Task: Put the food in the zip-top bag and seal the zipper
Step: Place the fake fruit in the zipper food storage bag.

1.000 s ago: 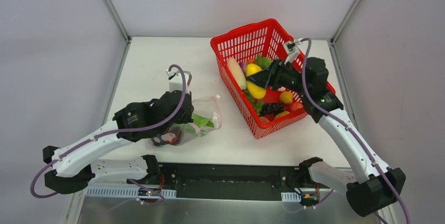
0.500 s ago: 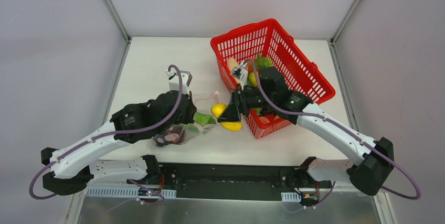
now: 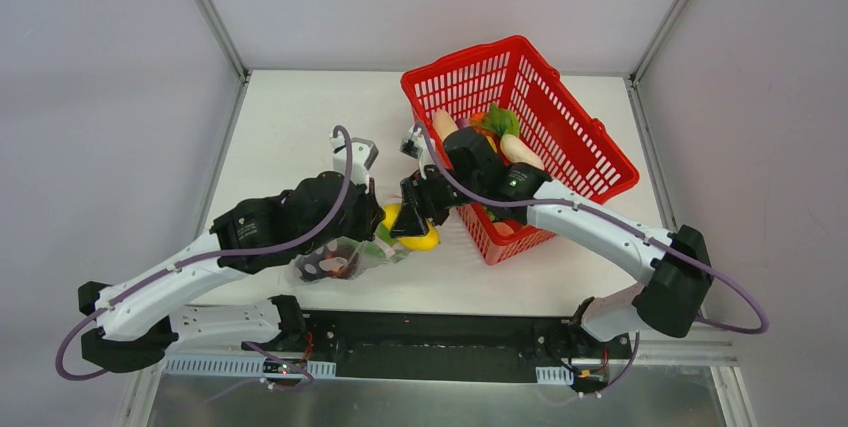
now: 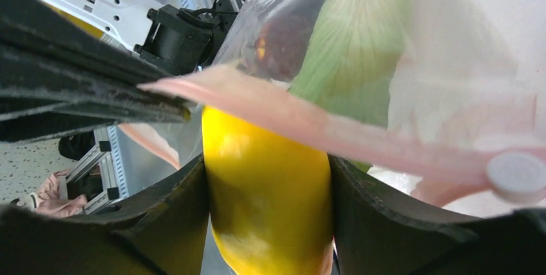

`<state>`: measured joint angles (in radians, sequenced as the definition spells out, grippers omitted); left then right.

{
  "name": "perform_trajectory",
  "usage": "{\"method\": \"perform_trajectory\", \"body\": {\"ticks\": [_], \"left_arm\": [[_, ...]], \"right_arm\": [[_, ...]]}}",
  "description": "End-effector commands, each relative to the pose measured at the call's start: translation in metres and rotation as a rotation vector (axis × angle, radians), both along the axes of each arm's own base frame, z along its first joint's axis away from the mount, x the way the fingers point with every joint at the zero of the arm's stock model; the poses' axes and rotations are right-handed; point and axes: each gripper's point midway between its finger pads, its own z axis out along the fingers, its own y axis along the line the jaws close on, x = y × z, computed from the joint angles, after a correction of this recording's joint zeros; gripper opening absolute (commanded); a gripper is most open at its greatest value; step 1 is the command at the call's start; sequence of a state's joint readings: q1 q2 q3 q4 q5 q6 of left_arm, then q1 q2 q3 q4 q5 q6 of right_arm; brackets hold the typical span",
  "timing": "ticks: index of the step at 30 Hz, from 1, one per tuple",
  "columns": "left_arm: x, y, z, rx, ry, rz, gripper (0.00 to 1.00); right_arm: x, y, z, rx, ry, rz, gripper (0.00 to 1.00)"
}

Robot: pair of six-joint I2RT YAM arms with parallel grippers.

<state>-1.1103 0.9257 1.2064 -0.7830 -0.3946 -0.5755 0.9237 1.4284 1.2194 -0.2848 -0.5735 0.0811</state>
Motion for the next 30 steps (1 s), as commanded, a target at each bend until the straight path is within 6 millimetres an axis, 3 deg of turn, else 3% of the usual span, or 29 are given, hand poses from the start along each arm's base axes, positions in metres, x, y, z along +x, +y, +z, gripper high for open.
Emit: {"method": "perform_trajectory", "body": {"ticks": [1,8,15,18,21,23,30], "left_arm": [[-0.003,-0.002,0.012,-0.046,-0.025,-0.041,0.0],[-0.009,0.006,0.014,-0.031,-0.028,-0.068,0.0],[-0.008,0.003,0.035,-0.117,-0.068,-0.067,0.0],[-0.004,0.015,0.039,-0.144,-0.1,-0.009,0.0],[-0.002,0.029,0.041,-0.169,-0.126,0.046,0.0],[-0.001,0.035,0.042,-0.182,-0.138,0.069,0.0],[0.0,0.043,0.041,-0.185,-0.149,0.1,0.0]], "right_arm": [[0.012,0.013,0.017,0.025,-0.093,-0.015,0.25],[0.021,0.028,0.027,0.063,-0.13,-0.055,0.26],[0.025,0.053,0.019,0.023,-0.222,-0.133,0.38],[0.023,0.054,0.025,0.027,-0.217,-0.126,0.48],[0.009,0.052,0.032,0.065,-0.196,-0.062,0.75],[0.001,0.049,0.035,0.076,-0.187,-0.031,0.85],[-0.008,0.037,0.036,0.049,-0.179,-0.003,0.9]]}}
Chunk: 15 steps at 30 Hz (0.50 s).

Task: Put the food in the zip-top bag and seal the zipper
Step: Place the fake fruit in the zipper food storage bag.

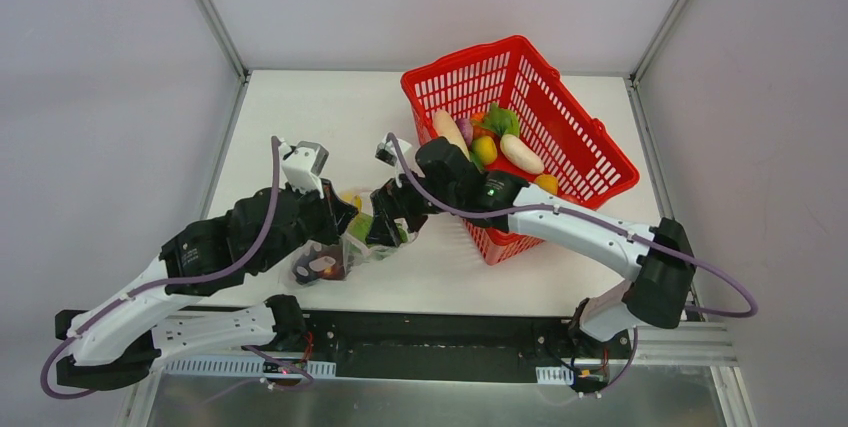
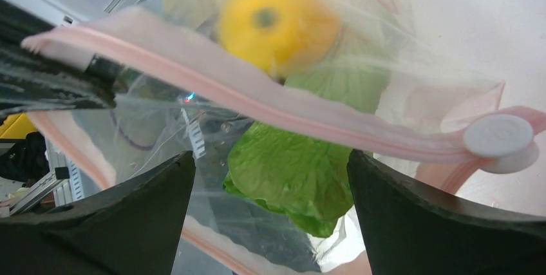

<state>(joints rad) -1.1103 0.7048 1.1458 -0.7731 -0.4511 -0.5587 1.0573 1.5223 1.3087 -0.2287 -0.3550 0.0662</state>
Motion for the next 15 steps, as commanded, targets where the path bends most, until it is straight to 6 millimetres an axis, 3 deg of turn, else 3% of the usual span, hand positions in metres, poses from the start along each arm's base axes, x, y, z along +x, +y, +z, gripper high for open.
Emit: {"method": "perform_trajectory", "body": {"ticks": [1,7,12,15], "left_arm": [[0.01,0.0,0.013,-0.056,-0.035,0.058,0.0],[0.013,-0.004,0.008,-0.03,-0.026,0.063,0.0],[0.016,-0.004,0.005,-0.025,-0.019,0.078,0.0],[0.017,0.0,0.003,-0.024,-0.015,0.105,0.0]], "right_arm": [[-0.012,-0.008,0.039,0.075,-0.039,0.05,0.87],[-0.026,-0.017,0.055,0.131,-0.042,0.095,0.62],[-0.028,-0.027,0.072,0.186,-0.082,0.068,0.58],[-0.017,-0.038,0.084,0.222,-0.133,-0.026,0.56]]}}
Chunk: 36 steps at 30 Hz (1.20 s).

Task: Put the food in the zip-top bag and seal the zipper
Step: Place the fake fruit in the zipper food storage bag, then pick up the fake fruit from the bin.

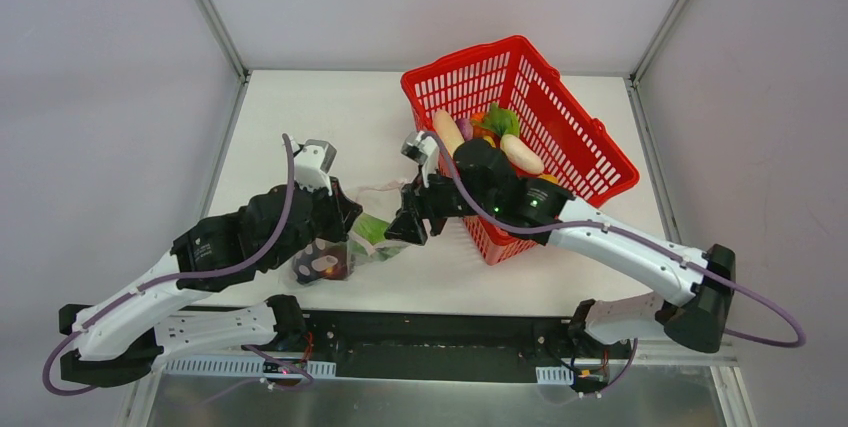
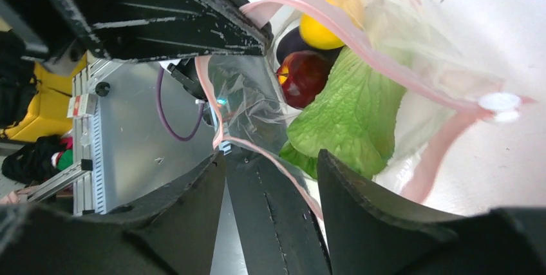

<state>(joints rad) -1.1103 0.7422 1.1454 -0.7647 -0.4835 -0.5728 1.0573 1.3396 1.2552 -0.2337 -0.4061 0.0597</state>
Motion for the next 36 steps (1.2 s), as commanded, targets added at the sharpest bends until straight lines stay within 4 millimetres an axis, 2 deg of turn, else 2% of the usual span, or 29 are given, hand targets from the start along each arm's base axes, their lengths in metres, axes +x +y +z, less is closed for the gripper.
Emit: {"method": "perform_trajectory", "body": {"ticks": [1,4,6,9,11,15,16,17,20,24,27,31,36], "left_arm": [[0.01,0.005,0.006,-0.041,-0.022,0.08,0.0],[0.01,0.009,0.002,-0.029,-0.013,0.096,0.0],[0.01,0.011,0.0,-0.026,-0.01,0.102,0.0],[0.009,0.011,0.0,-0.028,-0.007,0.102,0.0],[0.009,0.011,-0.001,-0.029,-0.004,0.102,0.0],[0.009,0.01,-0.004,-0.023,0.003,0.1,0.0],[0.009,0.01,-0.004,-0.021,0.002,0.1,0.0],[0.009,0.01,-0.004,-0.019,0.001,0.101,0.0],[0.011,0.012,-0.003,-0.013,-0.006,0.109,0.0],[0.014,0.016,-0.002,-0.001,-0.016,0.135,0.0],[0.016,0.018,-0.003,0.005,-0.02,0.155,0.0],[0.019,0.019,-0.004,-0.001,-0.022,0.179,0.0],[0.019,0.02,-0.005,0.014,0.002,0.205,0.0]], "right_arm": [[0.012,-0.015,0.039,0.122,-0.103,-0.111,0.56],[0.025,-0.034,0.052,0.165,-0.172,-0.227,0.56],[0.038,-0.049,0.062,0.193,-0.22,-0.331,0.6],[0.074,-0.082,0.075,0.194,-0.288,-0.593,0.62],[0.097,-0.106,0.074,0.145,-0.319,-0.749,0.61],[0.142,-0.152,0.051,0.023,-0.254,-0.968,0.58],[0.151,-0.16,0.042,0.008,-0.204,-0.976,0.58],[0.165,-0.175,0.034,-0.003,-0.156,-1.022,0.58],[0.191,-0.198,0.013,-0.01,-0.053,-1.085,0.62],[0.227,-0.215,-0.01,-0.013,0.062,-1.124,0.62],[0.251,-0.218,-0.029,-0.04,0.11,-1.115,0.61],[0.285,-0.214,-0.055,-0.097,0.148,-1.11,0.6],[0.312,-0.2,-0.087,-0.193,0.221,-1.062,0.61]]}}
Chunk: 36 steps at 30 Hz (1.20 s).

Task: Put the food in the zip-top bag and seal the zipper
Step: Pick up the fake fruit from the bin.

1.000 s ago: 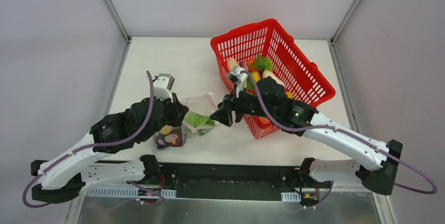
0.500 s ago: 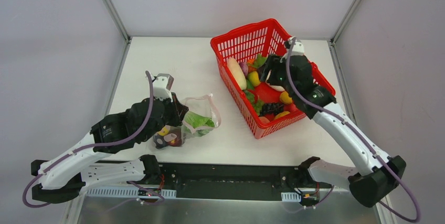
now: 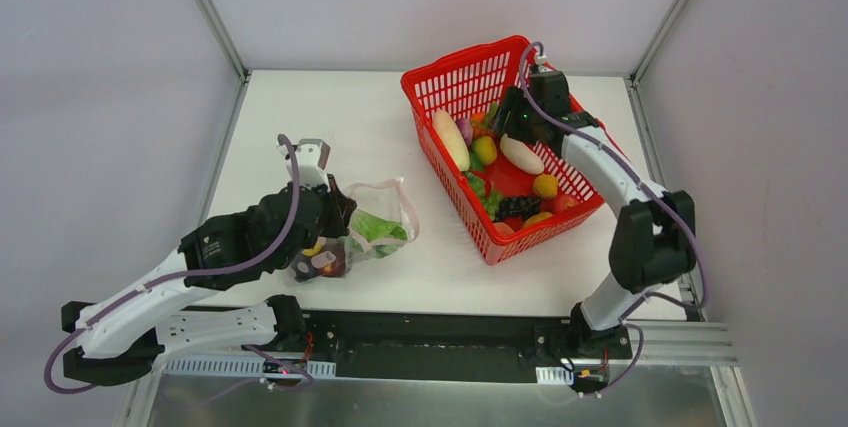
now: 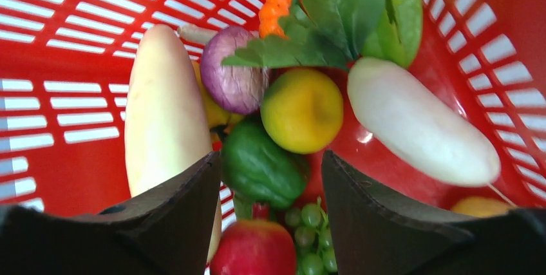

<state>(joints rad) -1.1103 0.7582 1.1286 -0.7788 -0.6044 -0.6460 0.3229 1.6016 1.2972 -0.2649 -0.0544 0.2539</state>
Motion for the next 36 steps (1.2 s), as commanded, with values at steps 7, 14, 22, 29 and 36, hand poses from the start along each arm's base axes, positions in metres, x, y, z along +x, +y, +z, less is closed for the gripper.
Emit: {"method": "perform_trajectory", "body": {"ticks": [7,14,22,29,36], "left_arm": [[0.007,0.008,-0.003,-0.011,0.021,0.094,0.0],[0.007,0.011,-0.001,0.013,0.024,0.108,0.0],[0.007,0.009,-0.003,0.008,0.03,0.103,0.0],[0.004,0.012,-0.007,-0.008,0.033,0.104,0.0],[0.004,0.013,-0.004,-0.018,0.023,0.097,0.0]], "right_arm": [[0.057,0.024,-0.027,-0.05,0.075,0.088,0.6],[0.052,0.03,-0.074,-0.117,0.214,0.13,0.57],[0.046,0.019,-0.095,-0.253,0.246,0.091,0.66],[0.033,0.006,-0.12,-0.332,0.329,0.071,0.67],[0.02,0.008,-0.126,-0.357,0.329,0.1,0.64]]}}
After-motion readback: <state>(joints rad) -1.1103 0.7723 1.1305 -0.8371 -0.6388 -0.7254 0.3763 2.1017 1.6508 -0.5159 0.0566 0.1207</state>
